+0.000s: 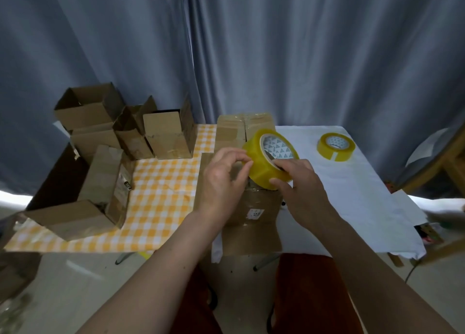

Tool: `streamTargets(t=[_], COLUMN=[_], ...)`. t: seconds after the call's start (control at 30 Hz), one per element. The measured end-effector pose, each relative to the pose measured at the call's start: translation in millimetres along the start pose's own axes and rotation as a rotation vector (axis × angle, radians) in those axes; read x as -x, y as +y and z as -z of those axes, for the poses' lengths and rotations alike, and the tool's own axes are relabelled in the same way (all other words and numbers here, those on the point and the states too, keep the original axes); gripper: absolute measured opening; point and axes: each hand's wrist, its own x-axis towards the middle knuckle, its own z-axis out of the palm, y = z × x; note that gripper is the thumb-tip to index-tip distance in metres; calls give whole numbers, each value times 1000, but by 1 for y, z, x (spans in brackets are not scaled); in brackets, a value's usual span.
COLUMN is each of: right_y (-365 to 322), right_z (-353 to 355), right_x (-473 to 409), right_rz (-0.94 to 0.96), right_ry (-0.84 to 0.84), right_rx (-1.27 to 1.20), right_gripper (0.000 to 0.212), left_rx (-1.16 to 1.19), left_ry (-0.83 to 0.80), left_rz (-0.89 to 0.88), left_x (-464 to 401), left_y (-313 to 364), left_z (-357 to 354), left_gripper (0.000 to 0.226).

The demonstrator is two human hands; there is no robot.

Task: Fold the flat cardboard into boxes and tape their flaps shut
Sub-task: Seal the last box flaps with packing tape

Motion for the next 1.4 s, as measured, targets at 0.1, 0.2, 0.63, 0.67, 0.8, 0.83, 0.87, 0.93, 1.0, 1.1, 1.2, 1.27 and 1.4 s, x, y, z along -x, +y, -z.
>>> streamTargets(t=[0.1,0.2,0.63,0.67,0.8,0.83,0.87,0.93,1.0,1.1,1.2,1.27,1.4], right_y=[-4,-10,-7,-7,12,18,24,27,24,23,23,25,50], right_z=[0,1,-22,-21,-5,-1,0,-4,-8,-10,-10,-8,10], right_x=[-1,-2,-12,-12,-8,-6,-4,0,2,6,14,19,25], right_rz=[28,109,-191,-172,-157,-175,-196,-237,-274,-275,-192,-159,-144], right_ry=[-3,25,247,251,342,341,338,361,396,409,370,340,268], right_rx=[42,51,-646,-628,-477,-428,-399,-411,-441,-407,-332,-329,7], right_gripper=[35,38,27,28,36,38,40,36,33,43,37,27,32], left_rx=[-20,-10,511,457,413,419,426,469,558,642,543,489,416], left_ry=[-14,10,17,20,167,171,155,149,187,192,134,221,312], left_rz=[25,156,924,907,936,944,953,992,1046,1086,1061,1100,1146], left_x=[2,2,-4,0,10,12,15,22,26,31,43,49,53], left_y=[0,3,15,13,-6,-9,-11,-10,-9,-10,-10,-13,-30], left_z=[0,2,20,23,45,49,51,48,44,44,41,41,47], left_gripper=[2,3,16,19,20,19,19,17,12,7,35,36,25])
